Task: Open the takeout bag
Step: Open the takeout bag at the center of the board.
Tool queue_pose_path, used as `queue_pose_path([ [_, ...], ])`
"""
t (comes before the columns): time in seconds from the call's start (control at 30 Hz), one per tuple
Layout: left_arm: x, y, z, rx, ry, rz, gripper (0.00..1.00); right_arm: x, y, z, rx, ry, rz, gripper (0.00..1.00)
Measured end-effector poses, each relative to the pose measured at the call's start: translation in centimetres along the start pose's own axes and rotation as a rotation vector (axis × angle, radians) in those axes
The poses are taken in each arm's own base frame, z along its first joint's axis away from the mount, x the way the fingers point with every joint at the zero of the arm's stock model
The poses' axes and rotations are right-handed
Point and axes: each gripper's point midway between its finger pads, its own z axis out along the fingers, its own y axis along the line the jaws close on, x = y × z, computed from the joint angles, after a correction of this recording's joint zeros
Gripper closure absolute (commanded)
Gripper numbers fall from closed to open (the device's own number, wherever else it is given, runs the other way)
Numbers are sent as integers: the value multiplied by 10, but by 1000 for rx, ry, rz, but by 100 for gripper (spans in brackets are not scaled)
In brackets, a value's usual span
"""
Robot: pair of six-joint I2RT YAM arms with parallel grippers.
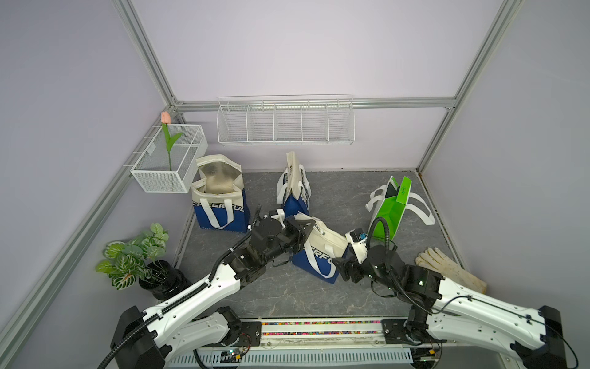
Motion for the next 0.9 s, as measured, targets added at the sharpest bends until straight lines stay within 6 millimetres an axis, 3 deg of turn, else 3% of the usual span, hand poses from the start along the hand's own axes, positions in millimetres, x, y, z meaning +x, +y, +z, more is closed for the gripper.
queue_pose_path([
  [0.1, 0, -1, 0, 4, 0, -6, 100, 3, 6, 0, -51, -18, 31, 0],
  [0.23, 0, -2, -1, 7, -3, -7, 100, -4, 11, -10, -100, -66, 51, 3],
  [0.4, -2, -5, -4, 16, -14, -10, 100, -13, 19, -16, -133, -98, 62, 20],
  [0.53, -2, -5, -4, 17, -16, -10, 100, -9, 21, -6, -128, -79, 68, 43],
  [0.63, -2, -4, -4, 16, -16, -10, 100, -13, 23, 1, -130, -92, 85, 49],
  [0.77, -3, -1, -4, 17, -16, -9, 100, -20, 29, 6, -150, -121, 98, 66],
  [0.83, -3, 1, -3, 19, -16, -8, 100, -20, 31, 11, -157, -118, 104, 68],
  [0.9, -3, 3, -3, 17, -15, -2, 100, -18, 32, 17, -154, -107, 104, 78],
])
